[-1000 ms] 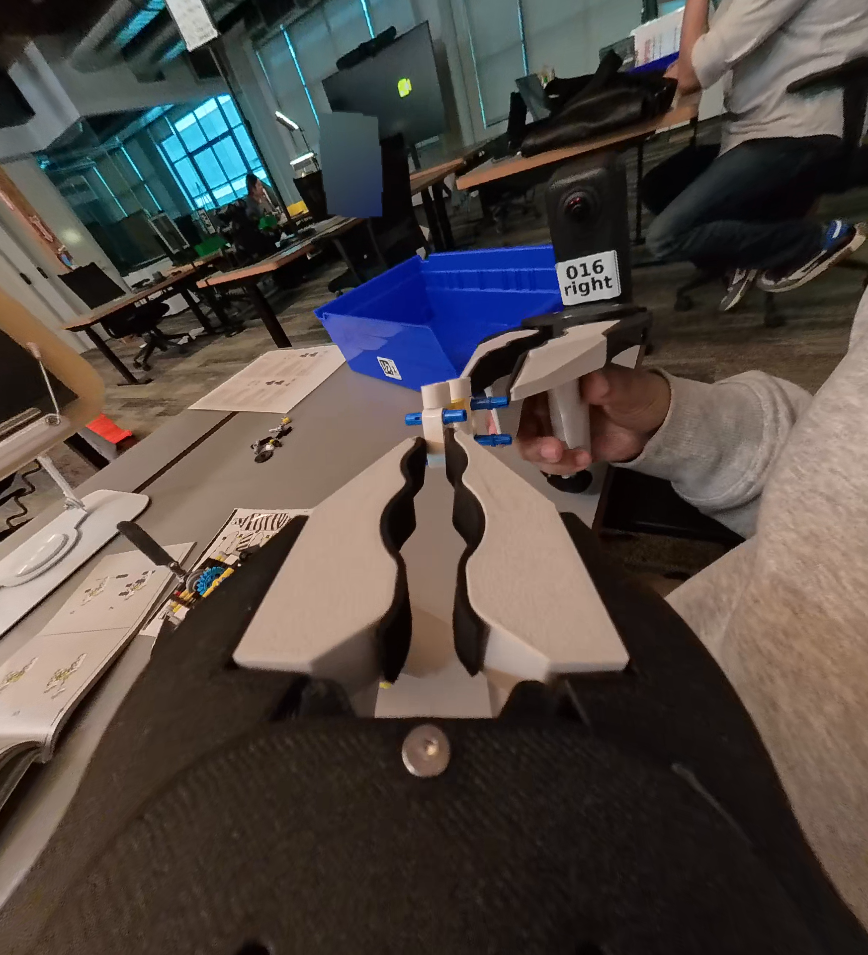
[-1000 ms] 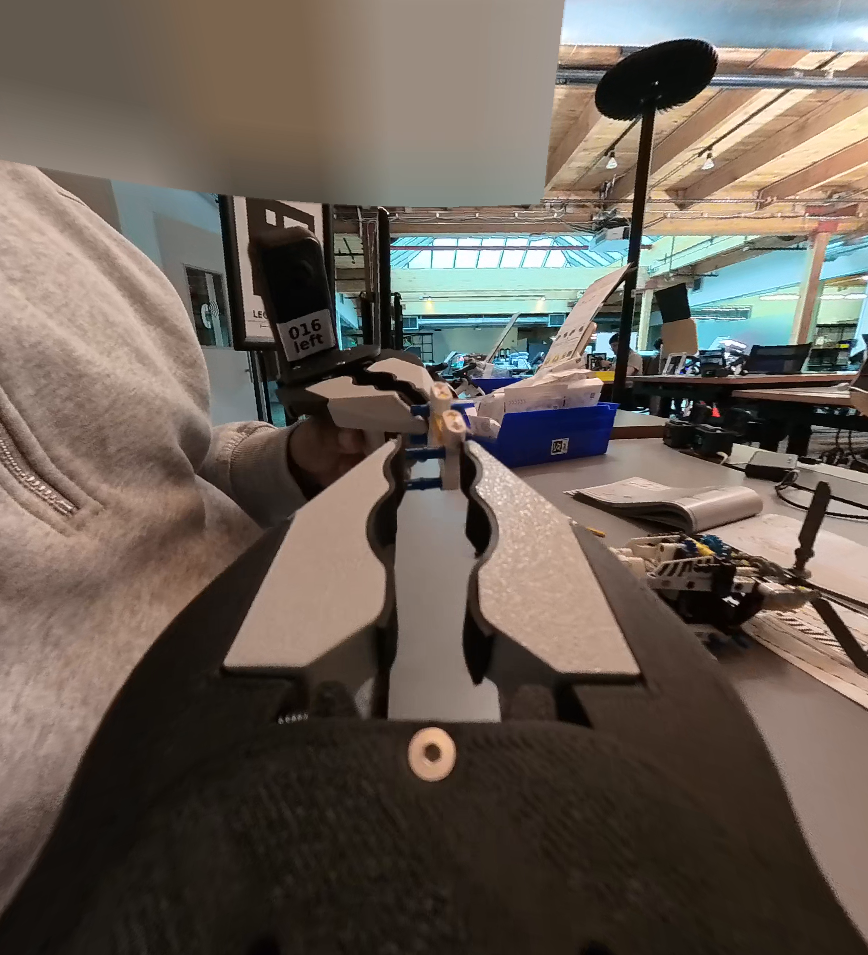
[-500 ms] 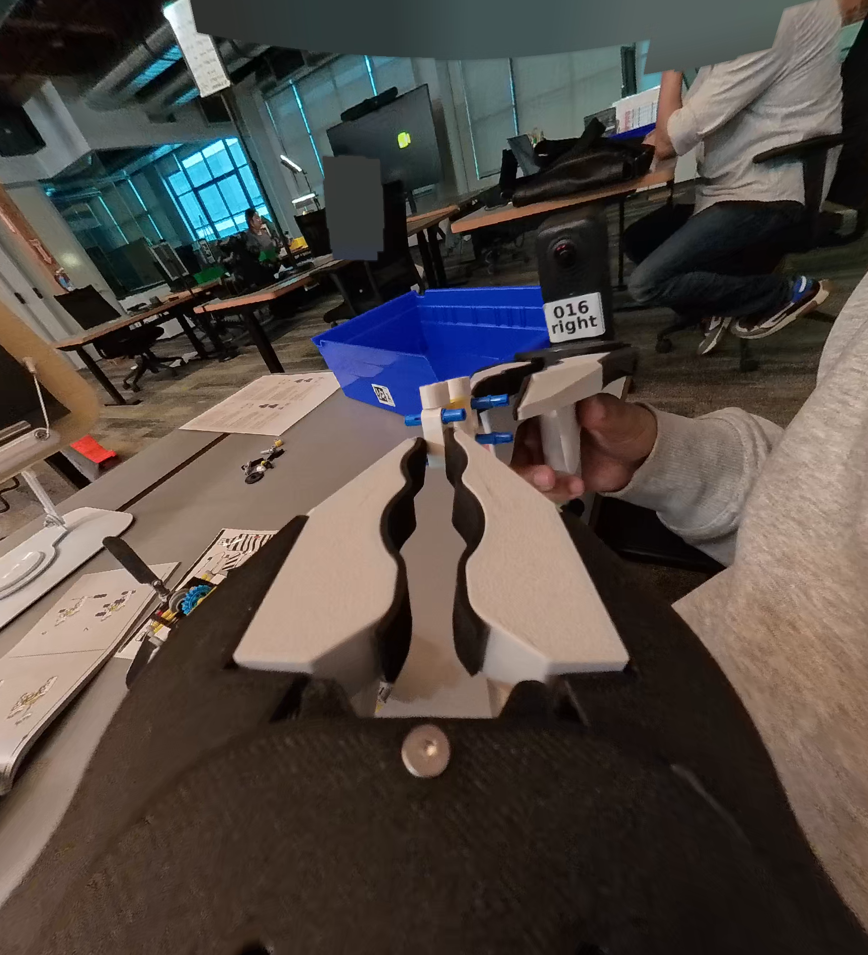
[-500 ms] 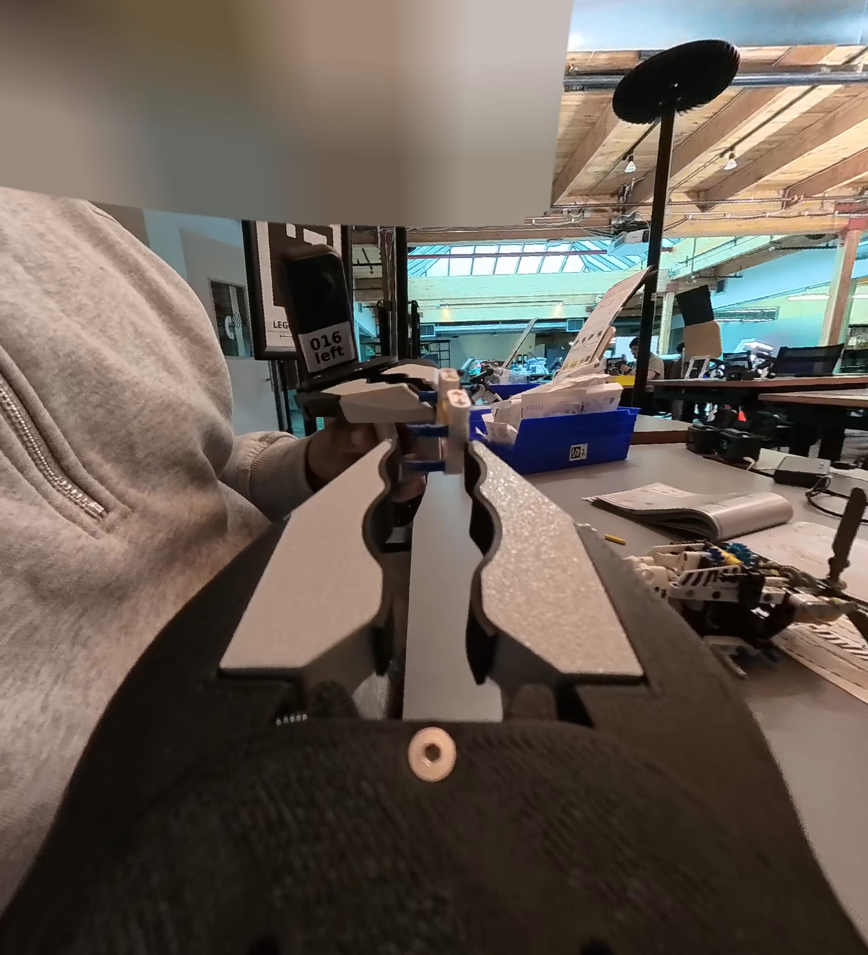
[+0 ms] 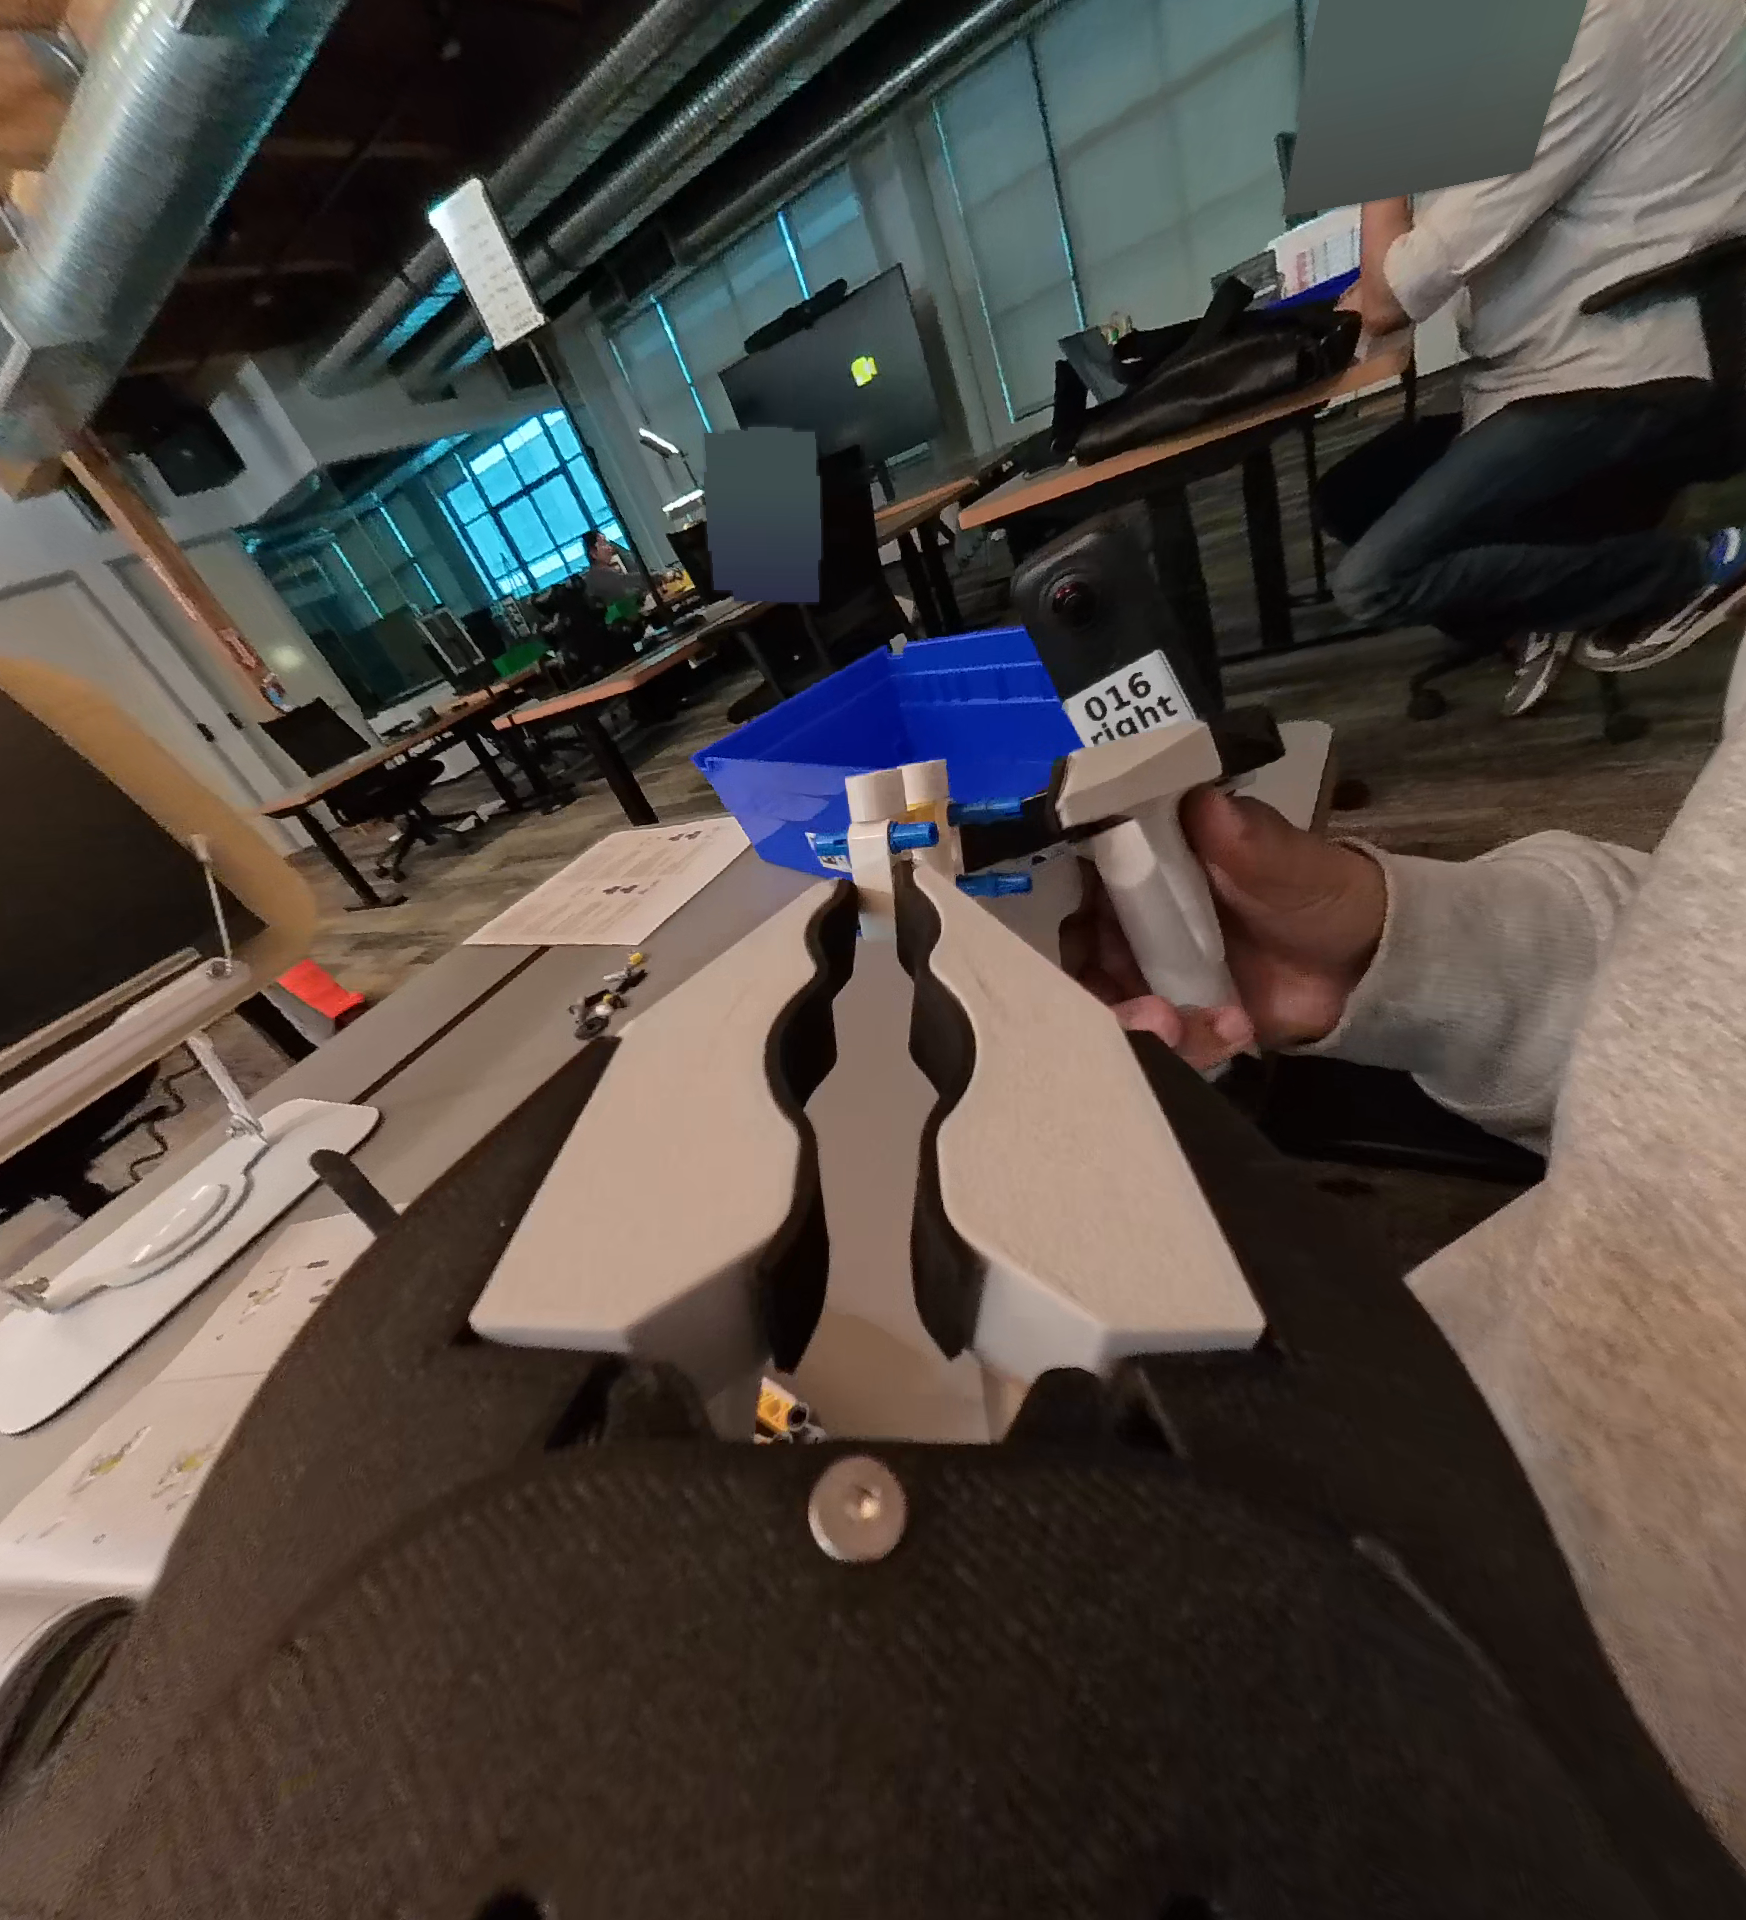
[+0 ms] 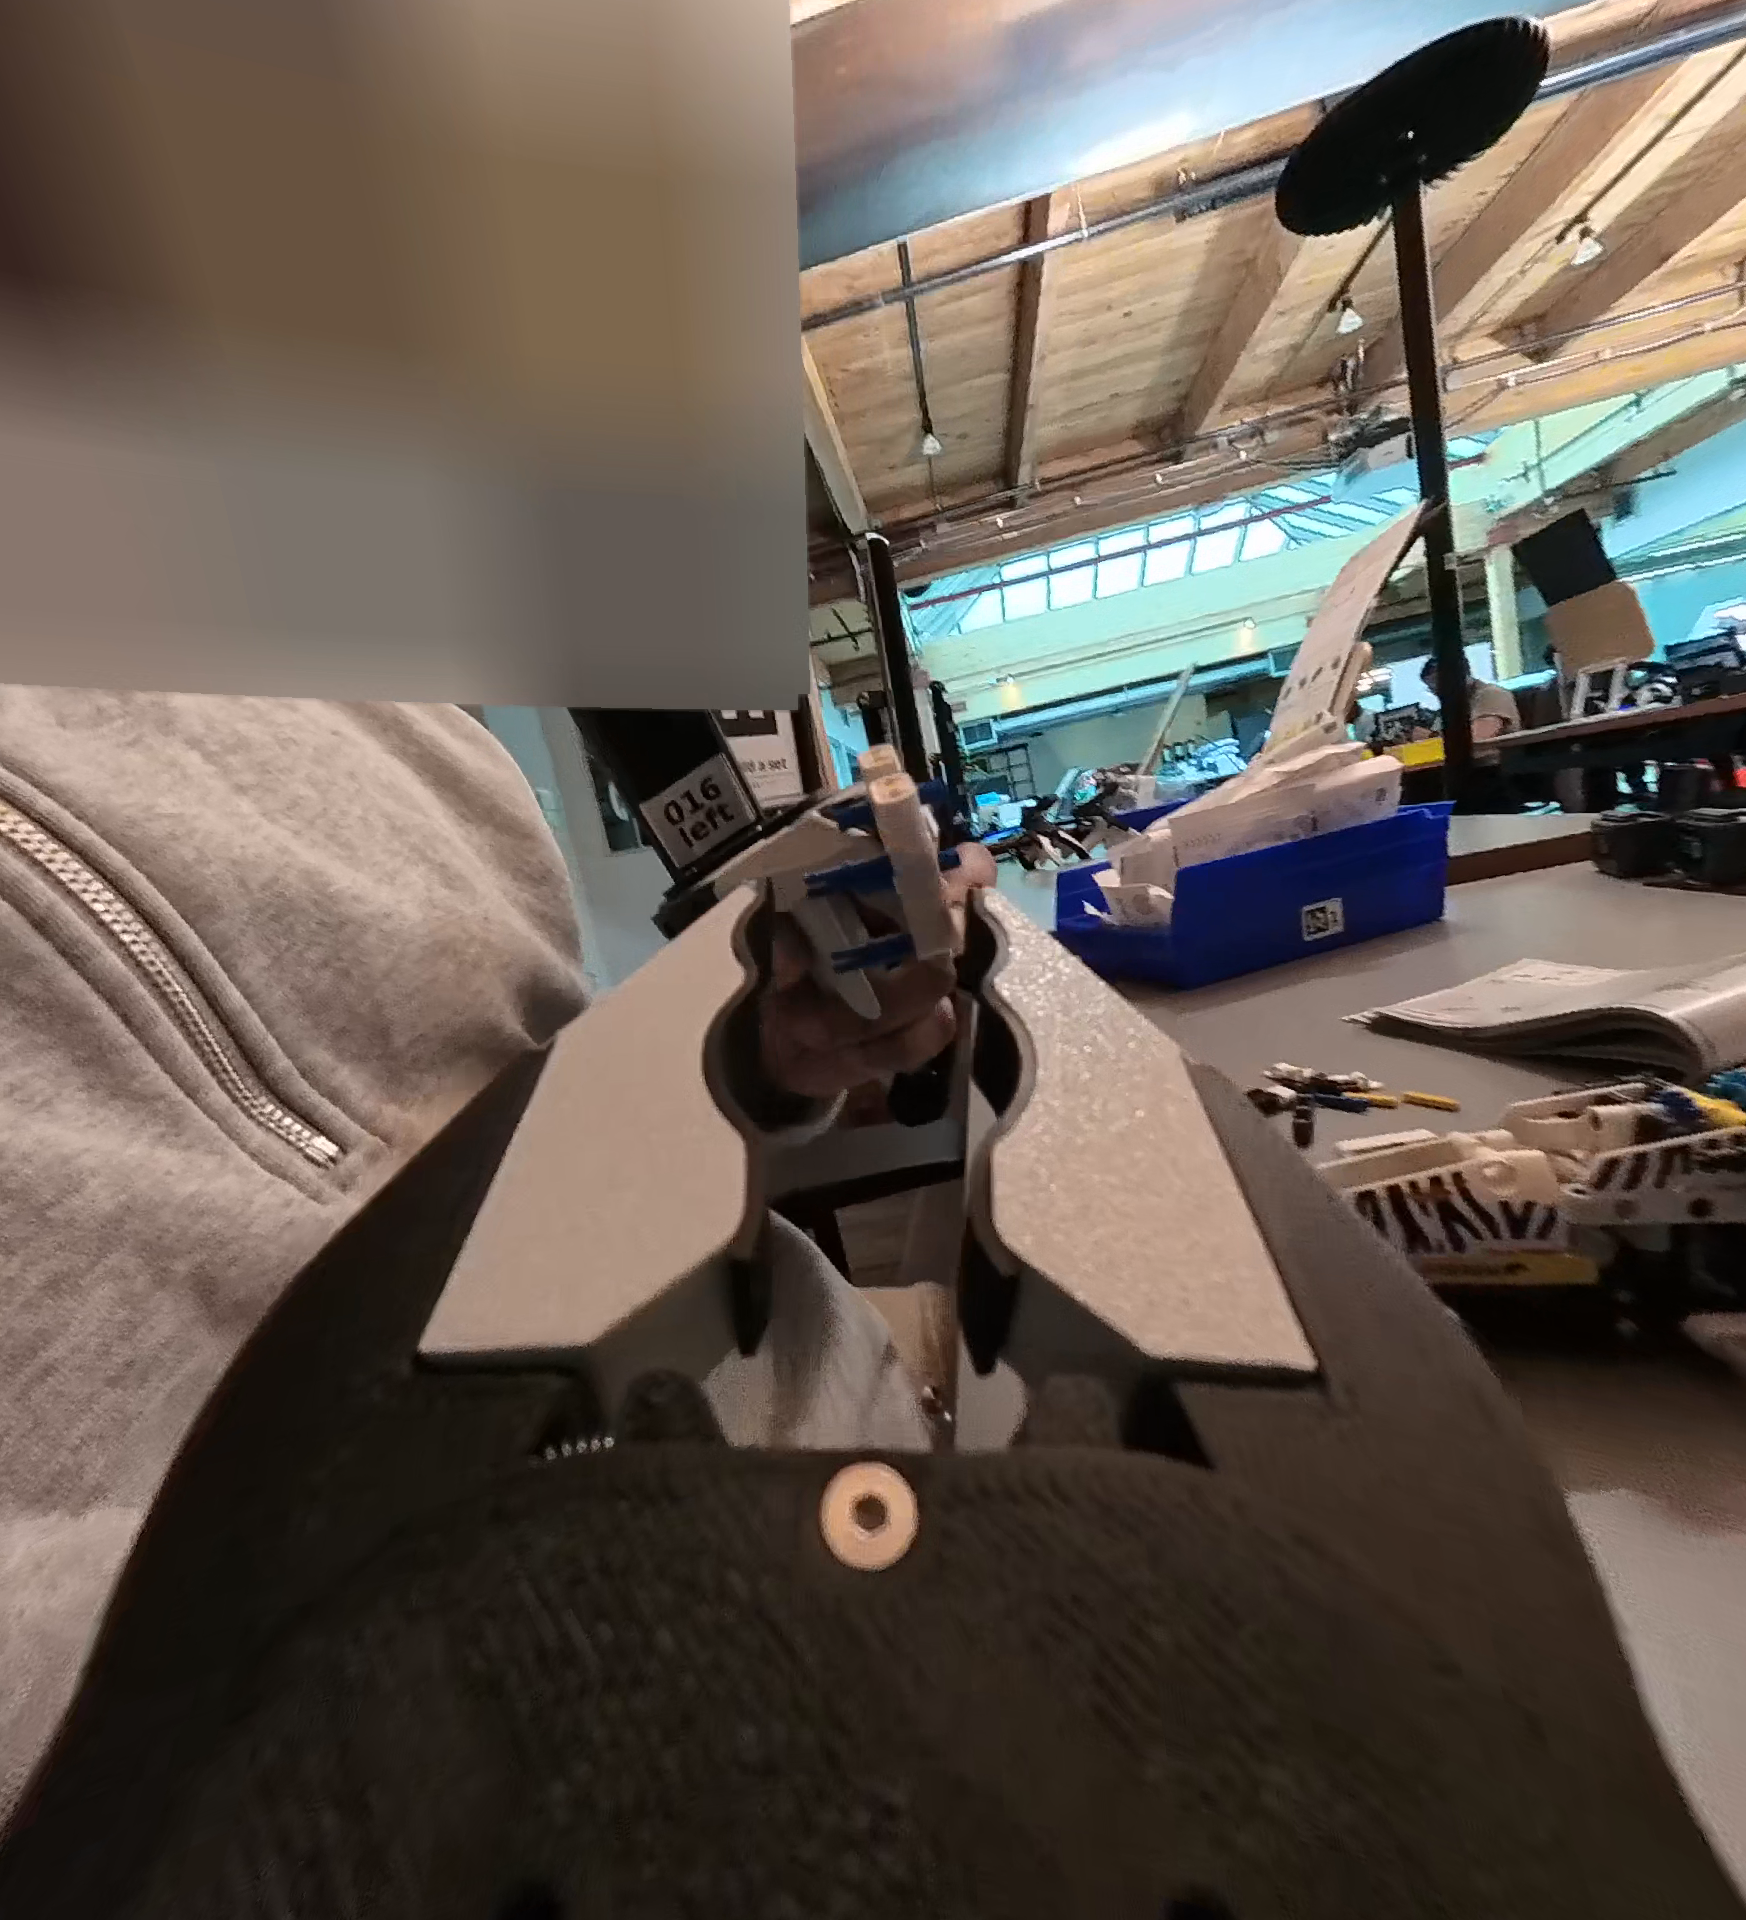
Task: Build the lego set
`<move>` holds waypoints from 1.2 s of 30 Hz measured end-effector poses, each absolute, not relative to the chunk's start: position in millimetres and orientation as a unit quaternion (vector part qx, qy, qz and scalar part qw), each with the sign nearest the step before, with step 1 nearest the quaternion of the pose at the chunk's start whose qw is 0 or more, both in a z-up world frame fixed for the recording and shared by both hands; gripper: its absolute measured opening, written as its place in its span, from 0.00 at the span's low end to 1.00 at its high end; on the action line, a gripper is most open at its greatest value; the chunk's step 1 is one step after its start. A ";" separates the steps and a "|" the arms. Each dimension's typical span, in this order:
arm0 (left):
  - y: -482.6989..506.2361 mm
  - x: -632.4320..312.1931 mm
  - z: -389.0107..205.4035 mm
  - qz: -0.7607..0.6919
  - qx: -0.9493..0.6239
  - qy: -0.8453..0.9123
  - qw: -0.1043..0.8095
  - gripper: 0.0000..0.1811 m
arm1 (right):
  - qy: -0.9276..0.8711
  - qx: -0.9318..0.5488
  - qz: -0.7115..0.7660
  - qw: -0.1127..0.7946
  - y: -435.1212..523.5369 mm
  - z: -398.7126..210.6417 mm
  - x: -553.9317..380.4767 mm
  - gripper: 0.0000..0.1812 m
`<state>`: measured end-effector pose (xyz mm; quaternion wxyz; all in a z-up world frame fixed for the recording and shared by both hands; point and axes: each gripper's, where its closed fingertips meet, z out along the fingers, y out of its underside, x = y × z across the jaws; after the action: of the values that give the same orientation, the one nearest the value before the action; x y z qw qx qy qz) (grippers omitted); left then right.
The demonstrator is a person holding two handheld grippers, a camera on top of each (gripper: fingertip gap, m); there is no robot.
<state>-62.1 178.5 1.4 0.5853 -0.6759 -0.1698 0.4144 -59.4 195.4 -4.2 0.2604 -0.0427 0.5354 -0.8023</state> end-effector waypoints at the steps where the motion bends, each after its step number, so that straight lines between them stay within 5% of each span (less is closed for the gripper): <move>1: 178.4 -61.7 2.2 0.421 -0.675 -0.167 0.583 0.03 | 0.530 -0.041 -0.804 0.268 196.2 -2.2 -58.8 0.19; 16: 190.0 -47.3 16.7 0.440 -0.652 -0.124 0.605 0.03 | 0.525 -0.064 -0.795 0.296 204.3 5.6 -50.1 0.14; 25: 204.7 -29.1 31.3 0.431 -0.644 -0.080 0.627 0.03 | 0.521 -0.132 -0.830 0.149 217.4 21.1 -32.8 0.13; 36: 212.7 -20.7 37.0 0.424 -0.641 -0.062 0.636 0.04 | 0.513 -0.163 -0.837 0.101 223.1 24.4 -23.8 0.12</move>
<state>-20.7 212.7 37.0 0.6364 -0.6412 -0.0622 0.4243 -23.8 223.1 24.4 0.1010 -0.1627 0.5132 -0.8366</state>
